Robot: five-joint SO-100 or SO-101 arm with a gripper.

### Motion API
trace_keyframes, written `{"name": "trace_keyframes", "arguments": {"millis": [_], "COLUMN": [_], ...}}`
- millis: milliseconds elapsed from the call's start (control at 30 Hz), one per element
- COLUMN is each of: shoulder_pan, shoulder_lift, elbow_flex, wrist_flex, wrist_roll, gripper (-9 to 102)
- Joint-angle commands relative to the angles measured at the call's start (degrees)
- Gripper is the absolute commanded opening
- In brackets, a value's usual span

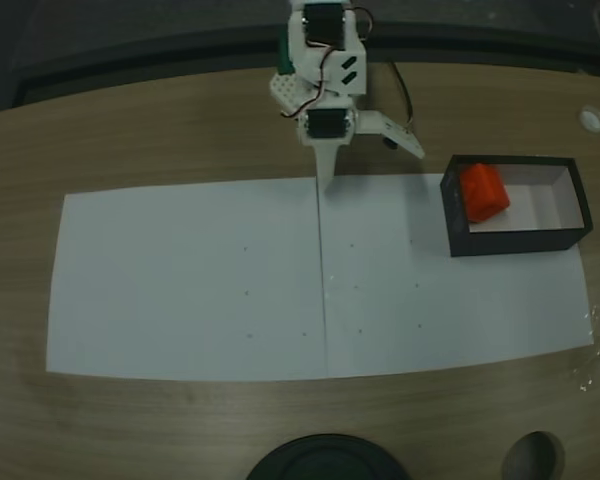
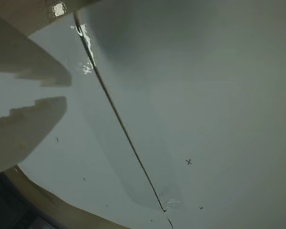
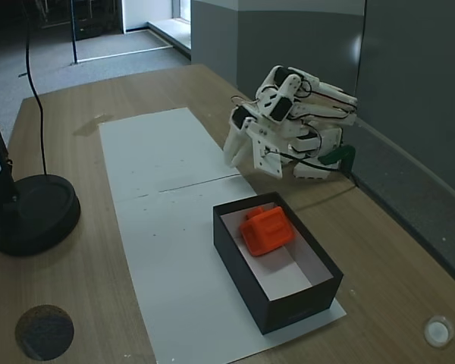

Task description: Grab a orange square and put it in the box.

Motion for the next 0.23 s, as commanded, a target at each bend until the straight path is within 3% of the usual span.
{"name": "trace_keyframes", "arguments": {"millis": [0,200], "shoulder_pan": [-0.4,-0.6], "shoulder_lift": [1.3,1.3], "elbow_flex": [-3.1,-3.1], "wrist_flex": [0.6,0.6], "wrist_roll": [0.1,0.1], "gripper": [0,0]}}
